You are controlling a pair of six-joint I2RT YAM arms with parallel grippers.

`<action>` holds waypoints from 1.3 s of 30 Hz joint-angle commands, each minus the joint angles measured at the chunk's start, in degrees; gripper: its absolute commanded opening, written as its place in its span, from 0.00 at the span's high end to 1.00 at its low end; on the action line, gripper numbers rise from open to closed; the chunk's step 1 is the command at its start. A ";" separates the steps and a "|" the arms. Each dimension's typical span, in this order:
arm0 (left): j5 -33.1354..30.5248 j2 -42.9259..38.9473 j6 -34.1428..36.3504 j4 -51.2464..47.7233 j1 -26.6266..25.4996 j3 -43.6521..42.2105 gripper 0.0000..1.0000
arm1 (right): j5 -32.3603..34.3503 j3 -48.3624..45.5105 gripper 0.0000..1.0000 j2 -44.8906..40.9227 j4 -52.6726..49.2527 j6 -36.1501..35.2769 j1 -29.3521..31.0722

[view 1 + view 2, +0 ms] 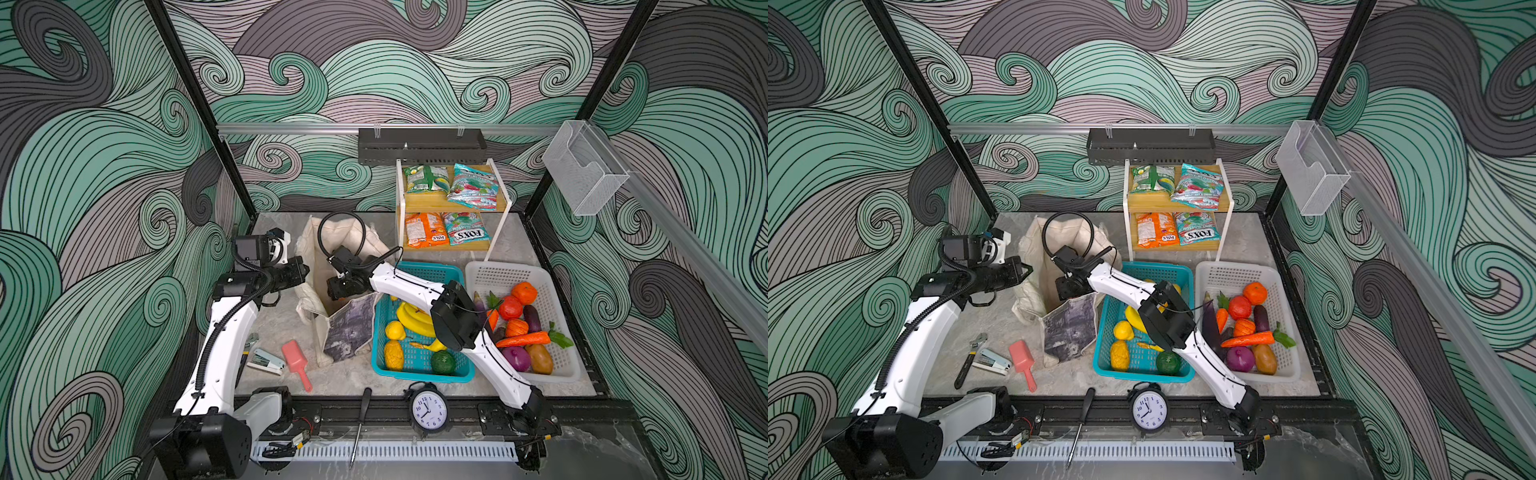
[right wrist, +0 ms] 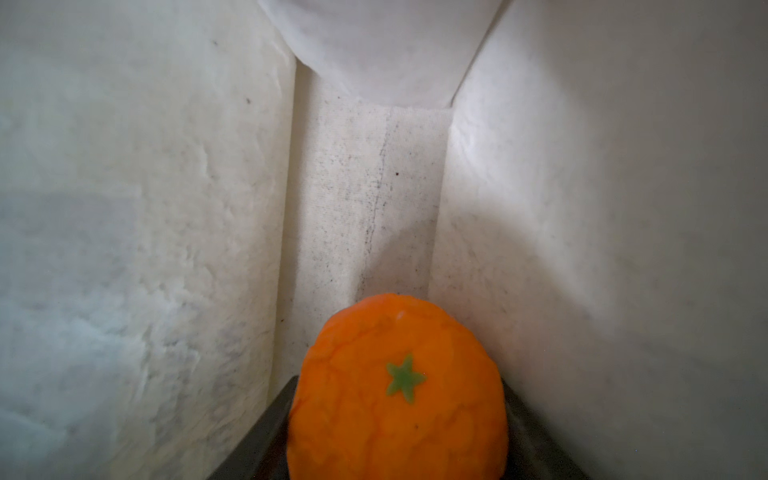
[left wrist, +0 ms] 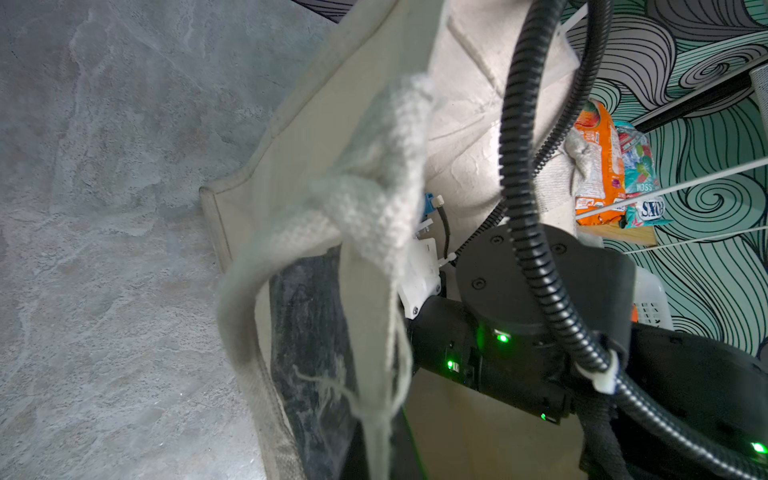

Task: Place the food into the grocery bag and tie it
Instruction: 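Lower the orange into the tote and open the right gripper, then move the right gripper back over the teal basket of yellow fruit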

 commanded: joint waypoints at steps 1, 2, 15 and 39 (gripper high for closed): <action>-0.17 -0.43 0.18 1.10 -0.40 0.21 1.00 | -0.33 0.75 0.49 3.77 -2.88 0.05 -1.49; -0.32 -0.46 0.08 1.25 -0.41 0.13 1.00 | -0.57 1.21 0.47 3.97 -3.63 -0.01 -1.49; -2.40 -0.64 -0.31 1.23 -0.50 0.04 1.00 | -1.53 7.83 0.00 -6.88 -15.88 -8.49 -1.23; -5.44 -1.08 0.26 0.94 -1.99 -0.14 1.00 | 16.63 -36.90 0.00 -61.92 -0.84 -16.88 2.82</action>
